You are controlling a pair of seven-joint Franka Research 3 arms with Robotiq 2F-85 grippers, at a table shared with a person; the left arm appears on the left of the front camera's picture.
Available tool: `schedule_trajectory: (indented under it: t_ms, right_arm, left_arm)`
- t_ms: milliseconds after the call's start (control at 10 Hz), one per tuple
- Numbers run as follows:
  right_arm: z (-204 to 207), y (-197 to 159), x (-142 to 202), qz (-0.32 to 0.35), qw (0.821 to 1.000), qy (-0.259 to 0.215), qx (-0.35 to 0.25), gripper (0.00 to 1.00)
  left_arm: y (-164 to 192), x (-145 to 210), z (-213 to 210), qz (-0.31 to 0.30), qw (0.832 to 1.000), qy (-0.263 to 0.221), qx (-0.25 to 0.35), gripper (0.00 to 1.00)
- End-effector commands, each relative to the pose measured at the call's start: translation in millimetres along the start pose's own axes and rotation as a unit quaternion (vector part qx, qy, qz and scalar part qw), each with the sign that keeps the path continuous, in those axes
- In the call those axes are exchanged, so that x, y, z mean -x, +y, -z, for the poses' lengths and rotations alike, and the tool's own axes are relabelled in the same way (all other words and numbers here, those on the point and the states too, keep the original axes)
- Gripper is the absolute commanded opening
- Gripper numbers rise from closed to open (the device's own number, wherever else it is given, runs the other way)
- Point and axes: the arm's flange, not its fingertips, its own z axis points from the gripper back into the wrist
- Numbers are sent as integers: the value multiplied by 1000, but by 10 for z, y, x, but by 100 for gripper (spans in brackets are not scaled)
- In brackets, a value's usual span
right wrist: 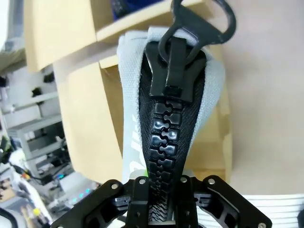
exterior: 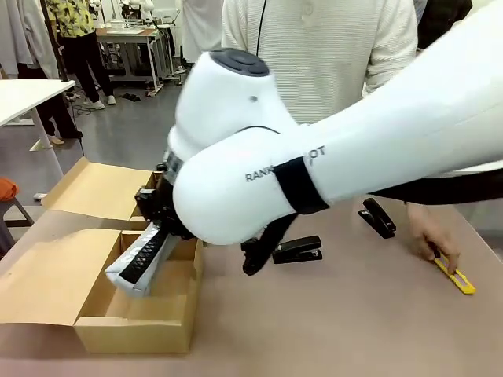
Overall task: Place items inside the box.
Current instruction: Pick up a Pencil pouch or Stapler and place it inside the Mailer Box closest to the robot.
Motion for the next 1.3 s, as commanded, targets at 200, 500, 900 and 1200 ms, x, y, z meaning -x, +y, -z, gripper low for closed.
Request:
schedule_trajectory:
  t_ms: [200,500,900,1200]
  right_arm:
    - [57,41,27,1,1000,12,-17,8]
    - [276,239,59,-39,999,30,-4,8]
    - [870,148,90,-29,994,101,33,8]
    - [918,110,32,-12,994,106,27,8]
  left_arm:
    - [-5,-7,-5,9,1000,-2,8,100]
    - [-5,-7,-5,9,1000,-2,8,100]
    - [-5,-7,-5,9,1000,-2,8,100]
    - [-5,-7,-5,9,1000,-2,8,100]
